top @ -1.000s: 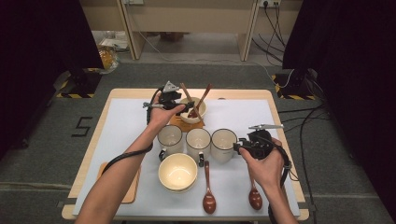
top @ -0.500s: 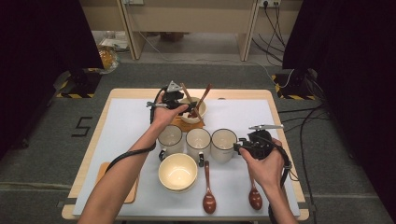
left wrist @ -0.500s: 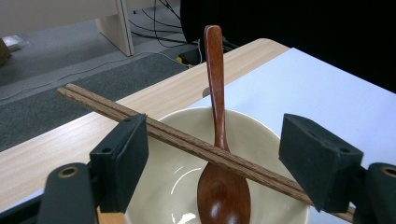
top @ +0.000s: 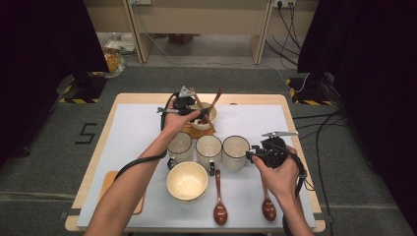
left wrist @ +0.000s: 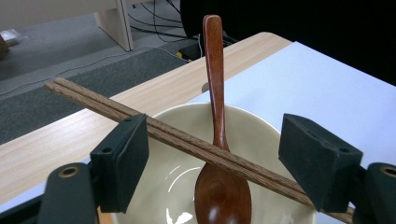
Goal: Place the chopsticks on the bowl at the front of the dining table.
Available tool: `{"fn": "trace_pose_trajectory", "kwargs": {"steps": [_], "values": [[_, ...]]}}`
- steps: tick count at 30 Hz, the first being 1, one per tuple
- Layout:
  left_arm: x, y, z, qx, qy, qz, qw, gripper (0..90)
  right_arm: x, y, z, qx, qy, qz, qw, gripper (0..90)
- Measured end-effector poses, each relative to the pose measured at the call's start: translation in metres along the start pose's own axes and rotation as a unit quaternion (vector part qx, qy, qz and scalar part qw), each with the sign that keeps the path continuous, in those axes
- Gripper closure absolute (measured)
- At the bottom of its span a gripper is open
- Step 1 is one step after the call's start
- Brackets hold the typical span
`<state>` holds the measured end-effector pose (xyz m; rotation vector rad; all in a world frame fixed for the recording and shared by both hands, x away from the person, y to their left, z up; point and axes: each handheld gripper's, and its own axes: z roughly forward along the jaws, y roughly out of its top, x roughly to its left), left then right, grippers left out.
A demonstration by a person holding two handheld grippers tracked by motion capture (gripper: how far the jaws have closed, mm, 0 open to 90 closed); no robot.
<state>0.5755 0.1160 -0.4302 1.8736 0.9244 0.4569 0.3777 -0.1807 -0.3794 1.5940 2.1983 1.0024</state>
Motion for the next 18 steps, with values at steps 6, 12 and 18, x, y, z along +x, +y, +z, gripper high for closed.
{"fn": "trace_pose_trajectory", "kwargs": {"steps": [6,12,18], "values": [[-0.0002,-0.0017,0.0025,0.006,0.001,-0.002,1.0000,23.9,0.0000,-0.0003,0.0006,0.001,0.001,-0.002,1.0000,57.0],[-0.0009,-0.0027,0.0048,0.009,0.002,0.000,1.0000,24.0,0.0000,-0.0007,0.0019,0.002,0.001,-0.003,1.0000,57.0],[-0.0014,-0.0030,0.0073,0.013,0.002,-0.001,0.9999,24.1,0.0003,-0.0008,0.0026,0.003,0.001,-0.002,1.0000,57.0]]}}
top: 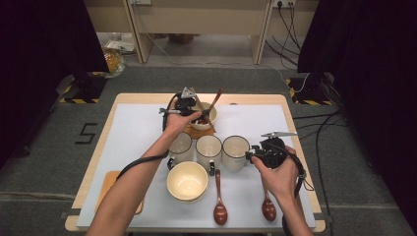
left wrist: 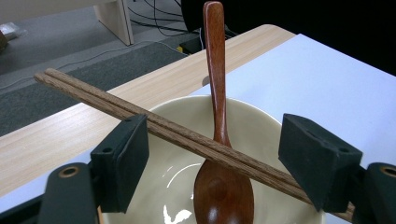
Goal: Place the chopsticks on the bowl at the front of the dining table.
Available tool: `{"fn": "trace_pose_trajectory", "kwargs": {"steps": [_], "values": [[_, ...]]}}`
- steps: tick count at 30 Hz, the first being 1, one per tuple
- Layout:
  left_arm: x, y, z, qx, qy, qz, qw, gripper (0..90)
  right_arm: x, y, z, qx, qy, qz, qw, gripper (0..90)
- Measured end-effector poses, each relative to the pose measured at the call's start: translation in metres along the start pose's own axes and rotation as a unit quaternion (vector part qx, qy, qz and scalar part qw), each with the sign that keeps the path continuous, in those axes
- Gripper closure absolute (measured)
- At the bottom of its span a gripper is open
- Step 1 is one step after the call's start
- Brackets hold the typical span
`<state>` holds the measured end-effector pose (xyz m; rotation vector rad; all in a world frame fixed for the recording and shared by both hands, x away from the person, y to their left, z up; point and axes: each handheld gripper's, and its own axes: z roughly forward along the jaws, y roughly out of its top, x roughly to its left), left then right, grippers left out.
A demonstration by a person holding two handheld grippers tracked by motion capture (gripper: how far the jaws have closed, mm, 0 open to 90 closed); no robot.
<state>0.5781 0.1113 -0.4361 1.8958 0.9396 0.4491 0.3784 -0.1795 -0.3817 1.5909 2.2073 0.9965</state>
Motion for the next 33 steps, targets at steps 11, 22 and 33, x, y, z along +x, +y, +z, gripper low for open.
{"fn": "trace_pose_trajectory", "kwargs": {"steps": [11,22,33], "values": [[-0.001,-0.002,0.005,0.004,-0.001,-0.005,1.0000,24.2,-0.001,0.000,0.001,0.000,-0.001,-0.001,1.0000,57.1],[0.000,-0.004,0.009,0.011,0.001,-0.010,0.9999,24.9,-0.001,-0.001,0.001,0.000,-0.001,-0.001,1.0000,57.1],[0.000,-0.005,0.012,0.014,0.001,-0.011,0.9998,26.2,-0.002,-0.001,0.000,-0.001,-0.002,0.000,1.0000,57.0]]}}
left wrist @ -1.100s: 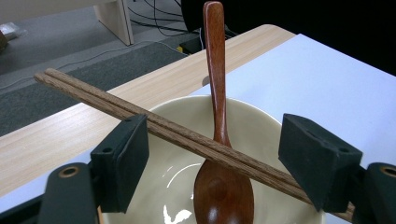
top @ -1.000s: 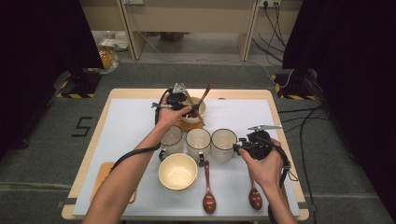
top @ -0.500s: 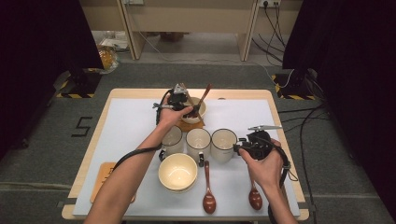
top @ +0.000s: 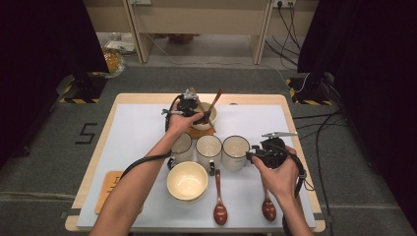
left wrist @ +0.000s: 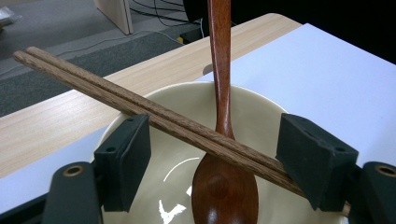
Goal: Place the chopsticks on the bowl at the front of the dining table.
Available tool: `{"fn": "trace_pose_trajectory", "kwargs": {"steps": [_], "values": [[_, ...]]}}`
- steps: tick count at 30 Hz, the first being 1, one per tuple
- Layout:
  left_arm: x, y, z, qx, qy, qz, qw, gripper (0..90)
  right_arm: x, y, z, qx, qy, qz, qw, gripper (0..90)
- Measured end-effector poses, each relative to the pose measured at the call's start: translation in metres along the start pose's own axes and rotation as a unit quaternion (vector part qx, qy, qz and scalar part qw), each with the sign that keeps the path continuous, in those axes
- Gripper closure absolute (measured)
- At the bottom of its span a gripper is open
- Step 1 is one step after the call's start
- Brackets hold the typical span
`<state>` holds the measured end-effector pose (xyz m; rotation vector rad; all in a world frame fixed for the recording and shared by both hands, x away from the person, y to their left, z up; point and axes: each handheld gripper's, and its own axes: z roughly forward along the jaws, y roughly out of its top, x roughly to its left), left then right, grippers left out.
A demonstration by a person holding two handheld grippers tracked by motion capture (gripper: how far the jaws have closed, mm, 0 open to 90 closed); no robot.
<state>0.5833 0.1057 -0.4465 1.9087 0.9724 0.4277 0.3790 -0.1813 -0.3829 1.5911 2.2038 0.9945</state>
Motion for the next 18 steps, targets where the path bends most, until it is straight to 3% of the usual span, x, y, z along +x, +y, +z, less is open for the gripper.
{"fn": "trace_pose_trajectory", "kwargs": {"steps": [18], "values": [[0.0019,-0.0001,0.0010,0.007,-0.003,-0.010,0.9999,28.9,-0.0007,-0.0005,0.0019,0.002,0.000,0.002,1.0000,57.0]]}}
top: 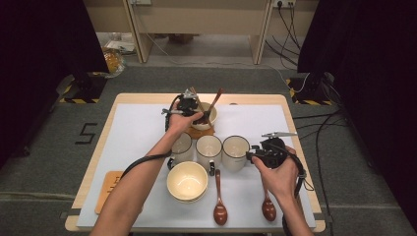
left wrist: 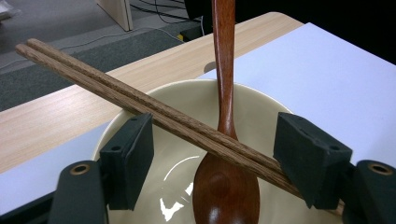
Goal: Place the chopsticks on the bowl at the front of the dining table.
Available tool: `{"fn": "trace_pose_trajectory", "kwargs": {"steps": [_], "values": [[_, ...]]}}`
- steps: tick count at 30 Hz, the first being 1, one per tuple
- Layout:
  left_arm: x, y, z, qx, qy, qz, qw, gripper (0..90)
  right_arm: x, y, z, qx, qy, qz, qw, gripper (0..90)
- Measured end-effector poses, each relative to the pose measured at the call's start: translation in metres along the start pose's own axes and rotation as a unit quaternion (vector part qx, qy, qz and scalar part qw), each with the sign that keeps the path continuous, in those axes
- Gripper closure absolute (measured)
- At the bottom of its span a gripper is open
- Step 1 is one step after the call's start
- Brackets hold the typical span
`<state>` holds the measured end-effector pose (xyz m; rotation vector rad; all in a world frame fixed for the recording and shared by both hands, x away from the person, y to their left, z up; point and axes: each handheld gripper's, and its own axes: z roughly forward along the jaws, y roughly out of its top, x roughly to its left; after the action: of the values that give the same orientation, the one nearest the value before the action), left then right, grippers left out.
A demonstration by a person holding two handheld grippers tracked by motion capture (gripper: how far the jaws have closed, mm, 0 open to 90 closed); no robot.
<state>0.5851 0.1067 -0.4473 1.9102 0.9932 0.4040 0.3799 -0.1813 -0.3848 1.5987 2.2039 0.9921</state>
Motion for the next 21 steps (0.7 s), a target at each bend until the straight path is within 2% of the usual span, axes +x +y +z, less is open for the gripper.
{"fn": "trace_pose_trajectory", "kwargs": {"steps": [6,15,21], "values": [[-0.0006,0.0010,0.0009,0.002,-0.005,0.000,1.0000,32.6,-0.0012,-0.0001,0.0000,-0.001,-0.001,-0.001,1.0000,57.0],[0.0004,0.0011,0.0015,0.003,-0.005,-0.008,1.0000,33.4,-0.0016,-0.0002,0.0009,-0.001,-0.001,0.000,1.0000,57.0],[0.0021,0.0017,0.0003,0.008,-0.005,-0.002,1.0000,35.7,-0.0016,-0.0003,0.0011,-0.001,-0.001,0.000,1.0000,57.0]]}}
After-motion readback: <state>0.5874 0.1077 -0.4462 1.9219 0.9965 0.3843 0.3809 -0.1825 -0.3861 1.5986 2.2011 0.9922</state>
